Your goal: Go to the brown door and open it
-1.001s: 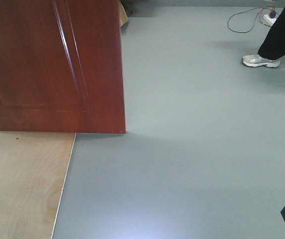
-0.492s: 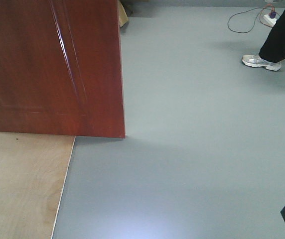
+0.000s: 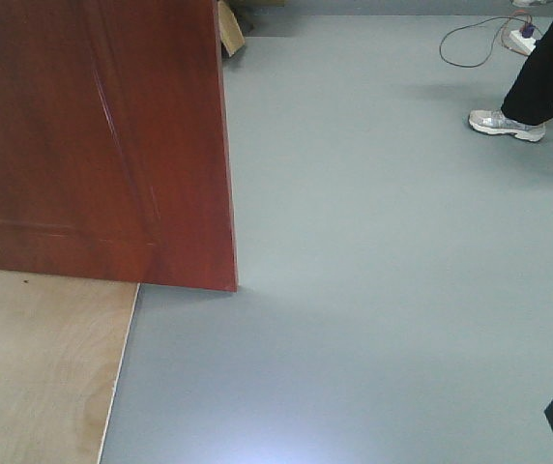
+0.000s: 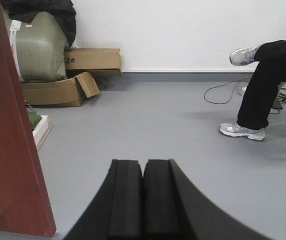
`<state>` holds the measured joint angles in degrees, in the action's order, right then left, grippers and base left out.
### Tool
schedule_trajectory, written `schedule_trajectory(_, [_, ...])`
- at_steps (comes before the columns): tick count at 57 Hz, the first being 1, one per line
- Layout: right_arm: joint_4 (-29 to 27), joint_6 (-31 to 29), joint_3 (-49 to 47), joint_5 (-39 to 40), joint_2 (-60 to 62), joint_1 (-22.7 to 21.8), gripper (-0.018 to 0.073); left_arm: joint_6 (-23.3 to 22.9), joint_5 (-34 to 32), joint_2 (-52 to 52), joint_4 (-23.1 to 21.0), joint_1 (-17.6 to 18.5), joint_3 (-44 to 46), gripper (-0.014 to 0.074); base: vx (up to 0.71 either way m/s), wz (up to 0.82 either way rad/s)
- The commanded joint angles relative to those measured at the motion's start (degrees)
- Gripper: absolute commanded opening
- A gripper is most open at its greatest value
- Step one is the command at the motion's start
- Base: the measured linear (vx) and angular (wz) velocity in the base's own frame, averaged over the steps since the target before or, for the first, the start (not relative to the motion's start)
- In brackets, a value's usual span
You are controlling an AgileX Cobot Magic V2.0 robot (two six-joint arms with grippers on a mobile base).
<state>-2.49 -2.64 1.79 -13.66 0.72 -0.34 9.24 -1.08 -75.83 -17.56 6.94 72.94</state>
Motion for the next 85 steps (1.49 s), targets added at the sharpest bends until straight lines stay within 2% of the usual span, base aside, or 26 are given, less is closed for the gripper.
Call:
schedule_trajectory(1, [0.17,-0.31,0.30,4.72,0.58,0.08,0.0000,-0.48,-4.23,1.90,-0.02,0.37,1.80,-0.0006,0.12,-0.02])
schedule_trajectory(85, [0.17,-0.31,0.30,4.72,0.58,0.08,0.0000,-0.48,-4.23,1.90,-0.02,0.37,1.80,-0.0006,0.16,-0.02])
